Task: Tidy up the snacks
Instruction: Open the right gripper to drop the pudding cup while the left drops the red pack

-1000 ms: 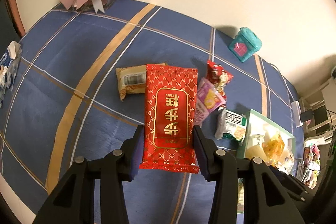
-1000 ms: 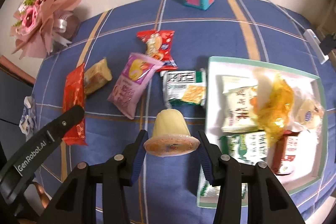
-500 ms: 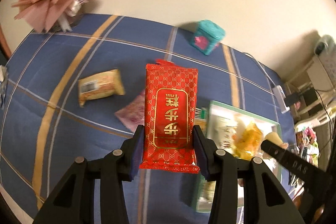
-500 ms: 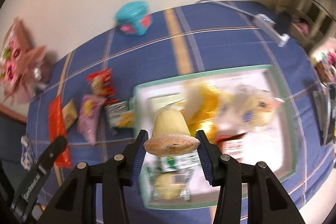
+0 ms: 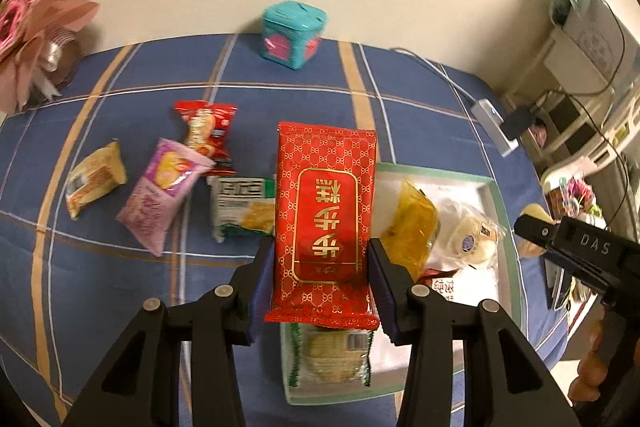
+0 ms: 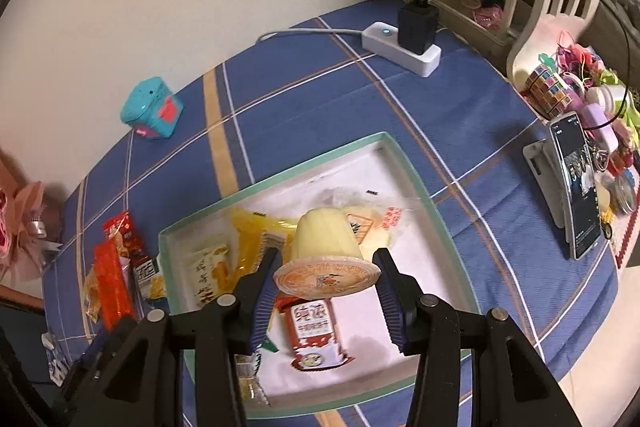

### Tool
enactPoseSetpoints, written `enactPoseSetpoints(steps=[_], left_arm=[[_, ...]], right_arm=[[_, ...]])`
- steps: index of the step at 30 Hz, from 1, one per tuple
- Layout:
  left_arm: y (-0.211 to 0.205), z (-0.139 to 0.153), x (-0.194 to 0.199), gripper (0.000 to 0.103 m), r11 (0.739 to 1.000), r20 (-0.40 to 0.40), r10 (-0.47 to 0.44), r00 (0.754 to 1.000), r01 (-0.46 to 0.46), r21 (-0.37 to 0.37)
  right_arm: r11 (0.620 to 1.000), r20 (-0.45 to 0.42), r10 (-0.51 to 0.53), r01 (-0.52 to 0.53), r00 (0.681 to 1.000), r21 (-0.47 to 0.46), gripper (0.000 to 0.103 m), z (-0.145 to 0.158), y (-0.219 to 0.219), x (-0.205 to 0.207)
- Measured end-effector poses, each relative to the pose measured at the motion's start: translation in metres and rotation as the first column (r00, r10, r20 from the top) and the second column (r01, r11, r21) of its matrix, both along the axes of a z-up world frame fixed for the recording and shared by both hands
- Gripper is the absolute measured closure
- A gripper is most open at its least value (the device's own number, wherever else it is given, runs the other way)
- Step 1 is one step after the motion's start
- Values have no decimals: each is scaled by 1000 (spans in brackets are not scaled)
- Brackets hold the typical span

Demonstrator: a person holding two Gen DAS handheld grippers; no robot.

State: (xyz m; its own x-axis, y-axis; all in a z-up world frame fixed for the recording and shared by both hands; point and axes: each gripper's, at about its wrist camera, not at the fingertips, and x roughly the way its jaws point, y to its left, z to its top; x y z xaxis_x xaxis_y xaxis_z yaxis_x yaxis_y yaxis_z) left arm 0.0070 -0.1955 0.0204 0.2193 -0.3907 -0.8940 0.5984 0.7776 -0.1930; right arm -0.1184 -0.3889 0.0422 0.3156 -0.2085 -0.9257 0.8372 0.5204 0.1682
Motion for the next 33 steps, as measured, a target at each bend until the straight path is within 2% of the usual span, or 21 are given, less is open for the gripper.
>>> enactPoseSetpoints(steps=[9,20,30,33], left_arm=[[-27,-26,3,56,999,3,-35,999,35,35],[-39,-47,17,56,999,6,-31,1000,31,23],[-51,-60,16,56,998,-30,-50,998,51,32],[-52,-61,16,51,998,-52,-50,997,52,30]], right_arm=[[998,25,55,-55,998,1,53,-17,-1,16],[997,13,81,-81,997,-12,53,-39,-8,38],[997,-16,78,-78,997,-5,53,-51,-14,42],[997,-17,74,-74,997,17,52,-53,-15,42]])
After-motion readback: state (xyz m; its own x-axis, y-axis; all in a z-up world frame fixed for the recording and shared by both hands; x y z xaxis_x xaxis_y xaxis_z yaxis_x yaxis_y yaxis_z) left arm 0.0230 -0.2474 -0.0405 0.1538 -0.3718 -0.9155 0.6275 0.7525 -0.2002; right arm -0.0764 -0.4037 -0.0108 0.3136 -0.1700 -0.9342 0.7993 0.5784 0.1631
